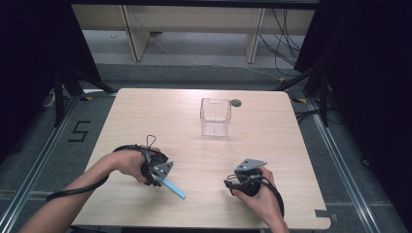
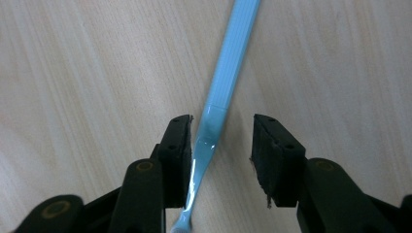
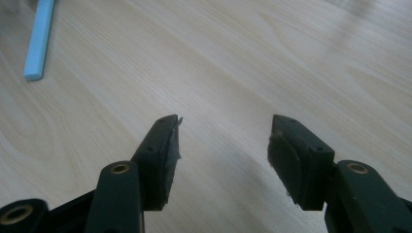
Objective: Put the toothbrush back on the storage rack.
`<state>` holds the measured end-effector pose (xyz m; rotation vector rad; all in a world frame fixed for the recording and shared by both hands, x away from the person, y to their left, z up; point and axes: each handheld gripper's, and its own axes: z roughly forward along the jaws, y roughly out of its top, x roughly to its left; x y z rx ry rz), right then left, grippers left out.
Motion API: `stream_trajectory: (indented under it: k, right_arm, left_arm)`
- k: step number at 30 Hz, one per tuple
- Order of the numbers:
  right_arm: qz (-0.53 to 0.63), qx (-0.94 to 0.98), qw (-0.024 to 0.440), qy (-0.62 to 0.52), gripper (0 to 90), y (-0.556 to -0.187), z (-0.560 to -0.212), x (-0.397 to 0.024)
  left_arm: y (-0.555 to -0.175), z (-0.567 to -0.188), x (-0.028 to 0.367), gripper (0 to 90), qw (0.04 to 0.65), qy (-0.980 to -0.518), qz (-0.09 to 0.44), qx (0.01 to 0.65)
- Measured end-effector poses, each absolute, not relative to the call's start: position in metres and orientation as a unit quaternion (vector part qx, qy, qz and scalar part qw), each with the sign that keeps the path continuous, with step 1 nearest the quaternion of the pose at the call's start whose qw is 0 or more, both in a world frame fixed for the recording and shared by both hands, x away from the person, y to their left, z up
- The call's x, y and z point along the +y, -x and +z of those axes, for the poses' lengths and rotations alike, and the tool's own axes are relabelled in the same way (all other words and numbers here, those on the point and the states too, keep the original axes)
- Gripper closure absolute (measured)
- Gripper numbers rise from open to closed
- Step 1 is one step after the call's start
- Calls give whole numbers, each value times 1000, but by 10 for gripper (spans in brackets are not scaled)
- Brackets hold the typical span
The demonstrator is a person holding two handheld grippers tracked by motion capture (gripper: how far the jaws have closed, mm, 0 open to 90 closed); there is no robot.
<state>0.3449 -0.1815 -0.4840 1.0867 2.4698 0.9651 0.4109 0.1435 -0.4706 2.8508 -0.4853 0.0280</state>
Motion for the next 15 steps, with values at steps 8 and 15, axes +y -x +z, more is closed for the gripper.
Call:
stream_trajectory:
  k: [8, 15]
  right_arm:
    - [332, 854, 130, -379, 453, -344, -483, -180]
    - [334, 855, 133, -373, 453, -345, -484, -180]
  left_arm:
    - [-417, -471, 138, 621, 107, -977, -4, -182]
    - [-420, -474, 134, 646, 95, -977, -13, -189]
